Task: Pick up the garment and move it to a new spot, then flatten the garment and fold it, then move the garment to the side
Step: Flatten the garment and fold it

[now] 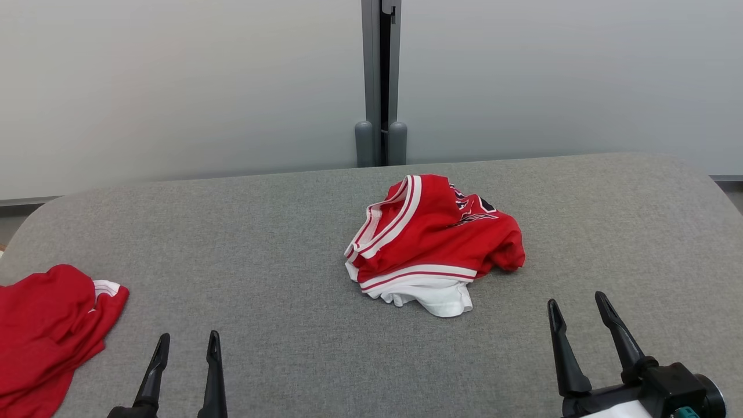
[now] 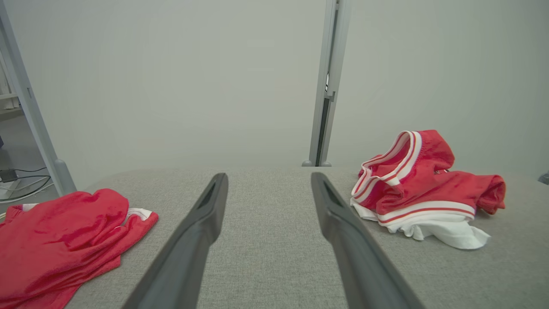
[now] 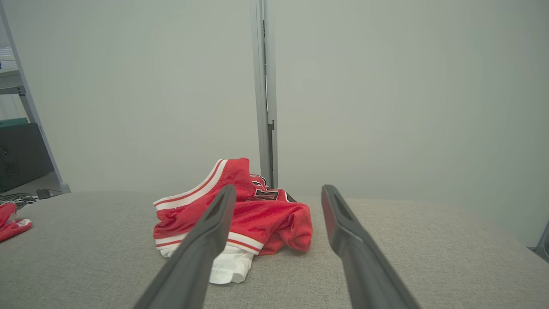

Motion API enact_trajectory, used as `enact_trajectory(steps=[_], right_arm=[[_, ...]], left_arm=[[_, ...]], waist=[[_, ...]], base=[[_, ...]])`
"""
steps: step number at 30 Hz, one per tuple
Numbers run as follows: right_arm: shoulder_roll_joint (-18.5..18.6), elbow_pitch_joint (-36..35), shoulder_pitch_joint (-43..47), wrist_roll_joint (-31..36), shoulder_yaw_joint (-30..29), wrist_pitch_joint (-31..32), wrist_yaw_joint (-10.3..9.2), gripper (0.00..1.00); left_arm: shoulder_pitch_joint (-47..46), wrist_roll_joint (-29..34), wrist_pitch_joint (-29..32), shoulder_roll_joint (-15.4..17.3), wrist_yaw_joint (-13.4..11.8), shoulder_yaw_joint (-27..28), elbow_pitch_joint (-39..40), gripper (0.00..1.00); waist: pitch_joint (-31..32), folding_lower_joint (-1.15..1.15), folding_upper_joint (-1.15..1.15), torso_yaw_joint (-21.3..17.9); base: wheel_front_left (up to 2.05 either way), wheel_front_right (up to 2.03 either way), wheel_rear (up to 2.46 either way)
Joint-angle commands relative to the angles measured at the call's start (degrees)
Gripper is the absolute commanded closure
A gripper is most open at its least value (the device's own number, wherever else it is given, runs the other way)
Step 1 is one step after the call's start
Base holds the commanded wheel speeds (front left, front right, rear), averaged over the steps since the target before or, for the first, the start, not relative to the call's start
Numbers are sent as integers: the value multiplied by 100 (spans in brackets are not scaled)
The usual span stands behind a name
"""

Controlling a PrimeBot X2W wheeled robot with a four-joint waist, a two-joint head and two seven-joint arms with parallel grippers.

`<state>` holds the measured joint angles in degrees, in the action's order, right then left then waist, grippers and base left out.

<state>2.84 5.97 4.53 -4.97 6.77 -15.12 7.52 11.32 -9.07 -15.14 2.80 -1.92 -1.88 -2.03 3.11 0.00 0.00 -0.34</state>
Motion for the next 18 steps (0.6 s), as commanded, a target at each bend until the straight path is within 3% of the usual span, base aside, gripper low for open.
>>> enact_trajectory(steps=[1,14,18], right_arm=[[9,-6,-48,-21,7,-6,-6,0],[8,25,-40,-82,37,-6,-6,0],[8,28,-62,-90,55,-6,-6,0]], left_arm=[[-63,45,-1,18,-15,14,8,0],[-100,26,-2,18,43,-51,-71,0],[-214,-8,-2,16,227,-197,-153,0]], waist=[[0,0,0,0],[10,0,0,-23],[-20,0,0,-64]], base=[[0,0,0],[0,0,0],[0,0,0]])
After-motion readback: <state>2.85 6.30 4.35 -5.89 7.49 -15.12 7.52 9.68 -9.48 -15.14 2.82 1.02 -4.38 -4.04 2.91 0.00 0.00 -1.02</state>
